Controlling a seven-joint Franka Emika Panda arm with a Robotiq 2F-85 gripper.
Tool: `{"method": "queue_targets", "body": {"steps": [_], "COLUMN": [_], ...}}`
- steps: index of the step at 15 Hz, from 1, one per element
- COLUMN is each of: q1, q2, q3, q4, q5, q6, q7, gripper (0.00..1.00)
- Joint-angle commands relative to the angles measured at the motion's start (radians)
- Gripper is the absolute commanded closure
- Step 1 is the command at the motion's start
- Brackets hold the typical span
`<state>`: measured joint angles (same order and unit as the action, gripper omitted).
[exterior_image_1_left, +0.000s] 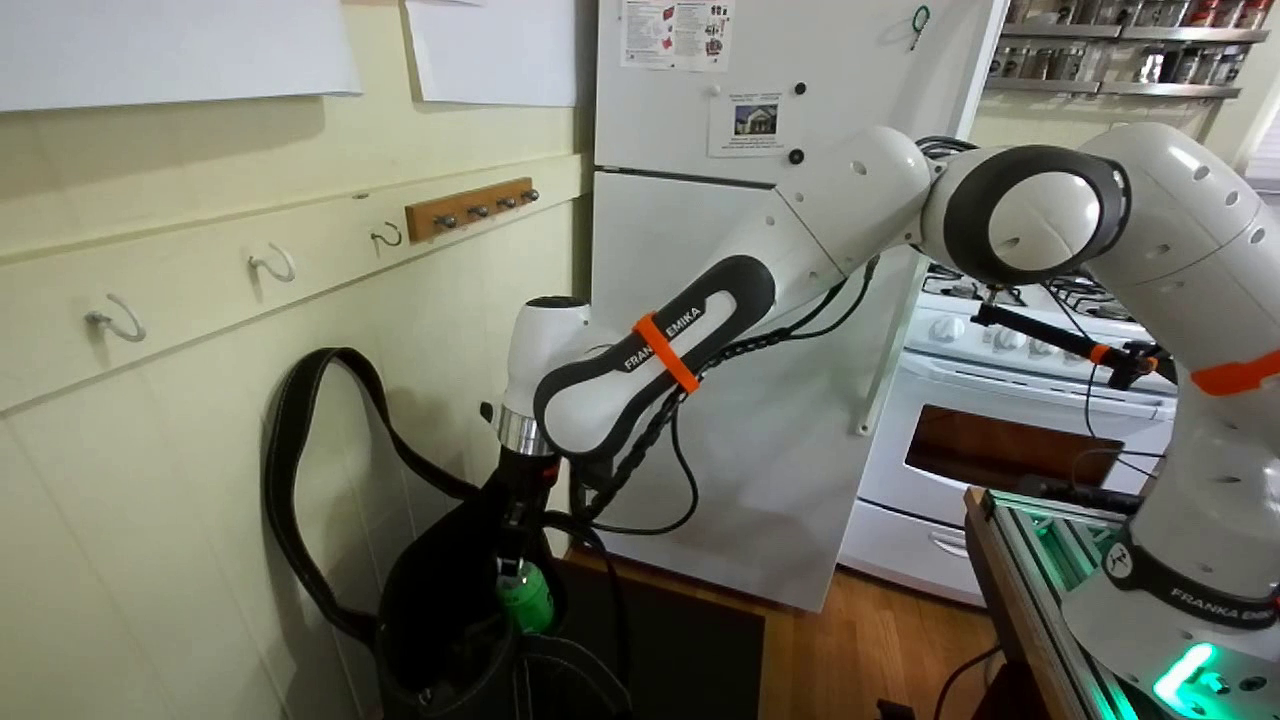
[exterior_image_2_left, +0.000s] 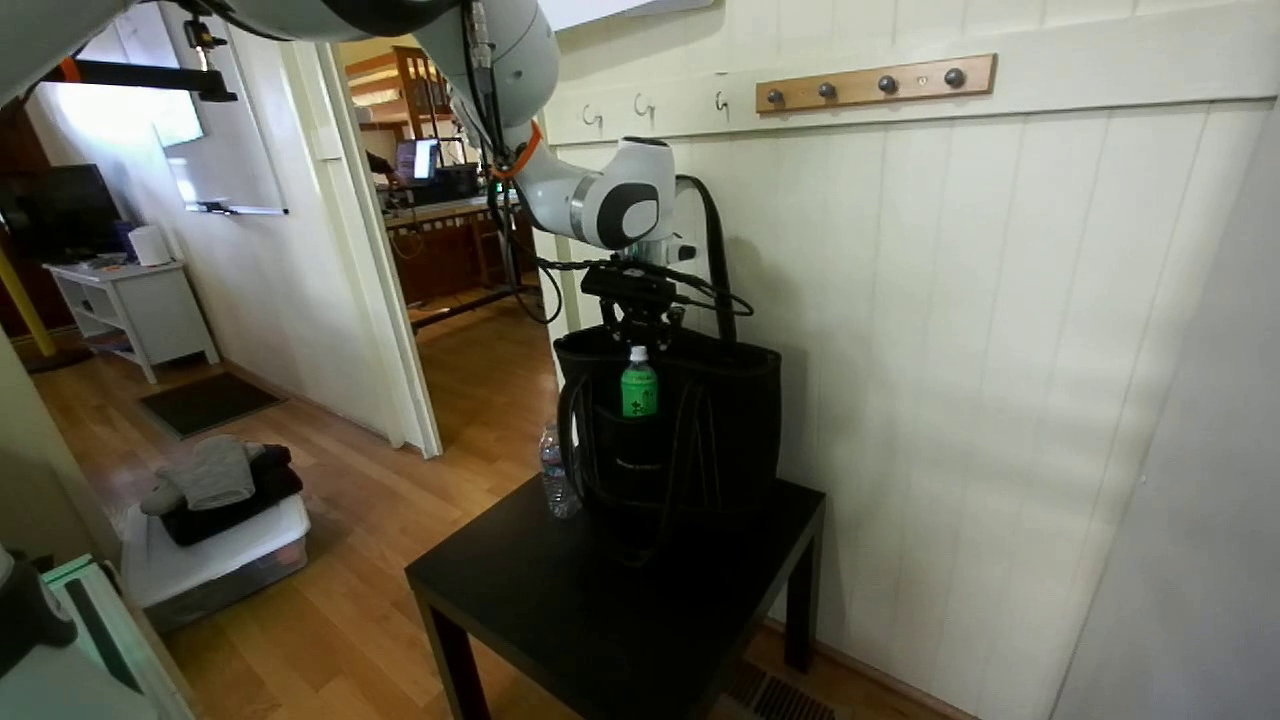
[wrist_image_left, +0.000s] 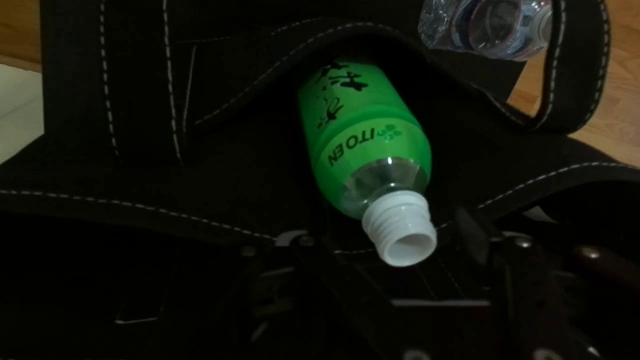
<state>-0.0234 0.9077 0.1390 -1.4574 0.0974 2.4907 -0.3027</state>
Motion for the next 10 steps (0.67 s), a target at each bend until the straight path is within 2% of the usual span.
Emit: {"method": "queue_targets", "body": {"steps": [1, 2, 3, 4, 5, 6, 10], "q1": [-0.006, -0.008, -0.012, -0.012, -0.013, -0.012, -0.015], "q2": [0.041, 0.046, 0.052, 0.056, 0.060, 0.063, 0.052], "q3": [0.020, 0.026, 0.035, 0.038, 0.042, 0.043, 0.038], "q4": [0.047, 0.053, 0.058, 0.062, 0.067, 0.071, 0.068], "q5": [-0.019, -0.020, -0.015, -0.017, -0.016, -0.018, -0.026], "q6": [0.029, 0.024, 0.020, 0.020, 0.018, 0.016, 0.003], "q7": [-0.030, -0.042, -0.054, -0.063, -0.069, -0.074, -0.089], "gripper": [0.08, 0.04, 0.33, 0.40, 0.41, 0.47, 0.78]}}
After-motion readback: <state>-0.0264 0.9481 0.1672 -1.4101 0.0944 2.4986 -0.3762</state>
